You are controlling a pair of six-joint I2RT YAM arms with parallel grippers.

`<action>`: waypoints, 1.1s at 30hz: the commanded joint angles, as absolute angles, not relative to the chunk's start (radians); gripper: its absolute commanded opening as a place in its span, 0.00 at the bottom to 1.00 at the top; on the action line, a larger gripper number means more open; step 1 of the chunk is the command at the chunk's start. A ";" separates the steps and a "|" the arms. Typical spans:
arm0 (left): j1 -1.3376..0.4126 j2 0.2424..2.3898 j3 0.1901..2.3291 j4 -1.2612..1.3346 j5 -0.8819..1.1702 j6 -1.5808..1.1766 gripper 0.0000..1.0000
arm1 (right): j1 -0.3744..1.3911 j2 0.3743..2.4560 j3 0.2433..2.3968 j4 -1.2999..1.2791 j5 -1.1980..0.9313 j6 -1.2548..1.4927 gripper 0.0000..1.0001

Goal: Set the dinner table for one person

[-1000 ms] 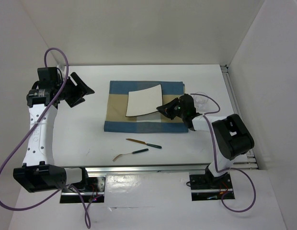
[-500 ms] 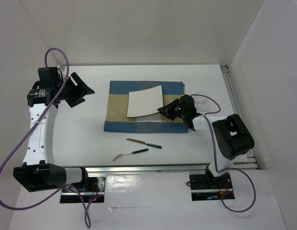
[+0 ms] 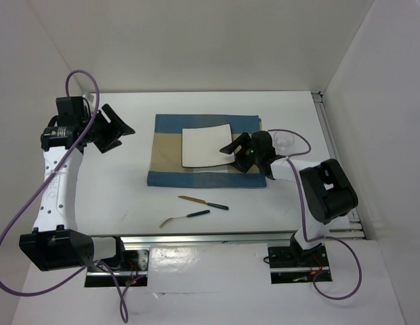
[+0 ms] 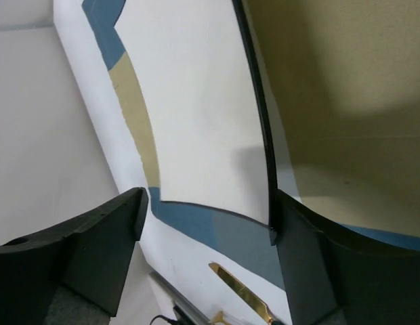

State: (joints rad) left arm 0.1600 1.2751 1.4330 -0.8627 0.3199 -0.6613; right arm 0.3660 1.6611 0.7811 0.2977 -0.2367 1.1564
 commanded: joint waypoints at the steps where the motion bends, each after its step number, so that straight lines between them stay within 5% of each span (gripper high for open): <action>1: 0.156 1.267 1.425 -0.834 0.339 -0.667 0.78 | 0.380 1.677 0.860 0.267 -0.206 1.109 0.83; 19: 0.156 1.230 1.367 -0.805 0.357 -0.686 0.78 | 0.422 1.687 0.936 -0.070 -0.080 1.026 0.89; 25: 0.156 1.212 1.339 -0.796 0.367 -0.695 0.78 | 0.443 1.548 0.948 -0.152 -0.032 0.922 0.89; 32: 0.097 1.190 1.234 -0.672 0.403 -0.730 0.78 | 0.423 1.431 1.233 -0.441 0.147 0.654 0.89; 33: 0.068 1.190 1.220 -0.645 0.390 -0.717 0.78 | 0.414 1.451 1.293 -0.577 0.257 0.637 0.96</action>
State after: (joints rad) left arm 0.1219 1.2175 1.2564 -0.7464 0.3626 -0.7109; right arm 0.4313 1.4727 1.1320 -0.3477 0.0425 0.7841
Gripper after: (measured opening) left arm 0.775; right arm 0.935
